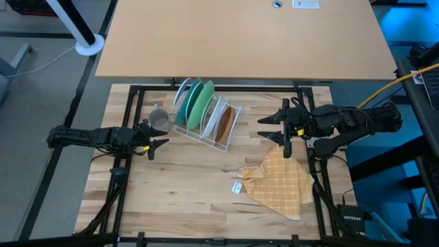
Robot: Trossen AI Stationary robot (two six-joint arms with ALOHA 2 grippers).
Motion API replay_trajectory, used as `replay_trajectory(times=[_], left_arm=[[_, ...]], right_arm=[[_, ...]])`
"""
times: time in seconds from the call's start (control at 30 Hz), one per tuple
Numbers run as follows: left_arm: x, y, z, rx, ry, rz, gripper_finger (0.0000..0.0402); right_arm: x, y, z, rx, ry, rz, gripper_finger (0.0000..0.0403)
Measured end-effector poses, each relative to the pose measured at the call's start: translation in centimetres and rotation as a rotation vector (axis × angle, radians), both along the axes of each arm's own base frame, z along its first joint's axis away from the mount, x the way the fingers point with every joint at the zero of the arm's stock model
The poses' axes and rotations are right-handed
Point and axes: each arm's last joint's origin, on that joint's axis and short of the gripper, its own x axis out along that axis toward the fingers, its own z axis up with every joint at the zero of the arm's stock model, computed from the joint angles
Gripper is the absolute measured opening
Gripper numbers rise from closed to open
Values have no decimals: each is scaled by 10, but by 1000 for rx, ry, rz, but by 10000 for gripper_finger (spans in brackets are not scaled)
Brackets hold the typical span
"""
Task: Sort dishes
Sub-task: Return to Home Position
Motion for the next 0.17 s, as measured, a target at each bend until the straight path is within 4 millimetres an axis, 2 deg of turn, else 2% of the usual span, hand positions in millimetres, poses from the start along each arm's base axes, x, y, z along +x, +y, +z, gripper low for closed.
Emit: replay_trajectory(times=[0.17], left_arm=[[0,0,0,0,0,0,153]], right_arm=[[0,0,0,0,0,0,195]])
